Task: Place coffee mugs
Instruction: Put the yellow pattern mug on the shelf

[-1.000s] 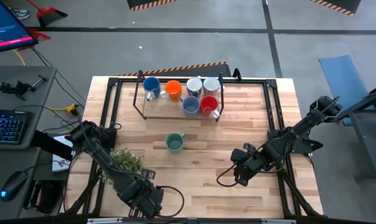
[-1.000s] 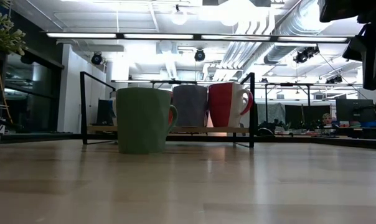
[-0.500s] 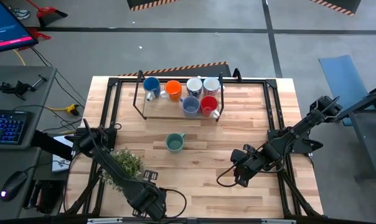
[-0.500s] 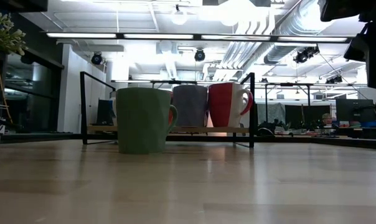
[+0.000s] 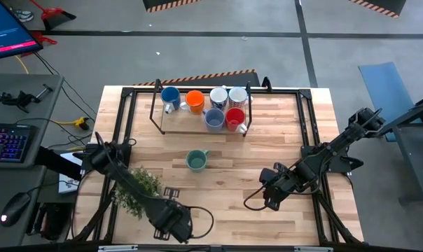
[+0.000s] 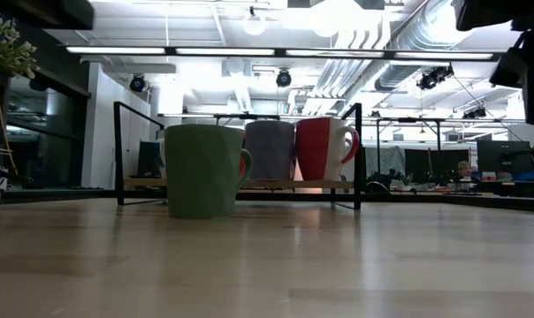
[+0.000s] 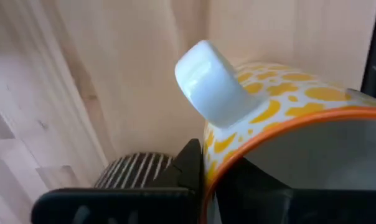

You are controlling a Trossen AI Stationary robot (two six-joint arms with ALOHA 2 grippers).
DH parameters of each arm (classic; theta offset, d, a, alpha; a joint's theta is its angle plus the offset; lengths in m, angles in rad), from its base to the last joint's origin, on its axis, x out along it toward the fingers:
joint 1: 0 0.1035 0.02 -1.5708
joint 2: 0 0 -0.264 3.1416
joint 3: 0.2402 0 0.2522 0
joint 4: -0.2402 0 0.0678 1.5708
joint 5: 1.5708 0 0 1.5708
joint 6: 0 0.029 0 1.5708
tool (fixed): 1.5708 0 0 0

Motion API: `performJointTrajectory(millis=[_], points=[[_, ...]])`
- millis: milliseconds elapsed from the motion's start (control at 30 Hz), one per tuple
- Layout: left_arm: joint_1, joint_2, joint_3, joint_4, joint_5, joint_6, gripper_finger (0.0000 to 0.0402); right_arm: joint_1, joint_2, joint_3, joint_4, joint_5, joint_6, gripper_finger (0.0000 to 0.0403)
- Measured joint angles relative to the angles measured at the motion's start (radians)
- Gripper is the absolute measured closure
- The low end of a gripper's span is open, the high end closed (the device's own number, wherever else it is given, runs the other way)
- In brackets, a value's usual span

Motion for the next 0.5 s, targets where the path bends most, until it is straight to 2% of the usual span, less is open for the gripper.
performJointTrajectory(millis=[233, 400, 500], points=[[0.059, -0.055, 0.007, -0.017, -0.072, 0.055, 0.0393, 0.000, 0.000, 0.000, 0.000, 0.027, -0.002, 0.0314], [0.114, -0.181, 0.060, -0.131, -0.105, 0.056, 0.0394, 0.000, 0.000, 0.000, -0.001, 0.031, -0.007, 0.0314], [0.160, -0.268, 0.088, -0.225, -0.159, 0.068, 0.0394, 0.000, 0.000, 0.000, -0.001, 0.054, -0.008, 0.0314]])
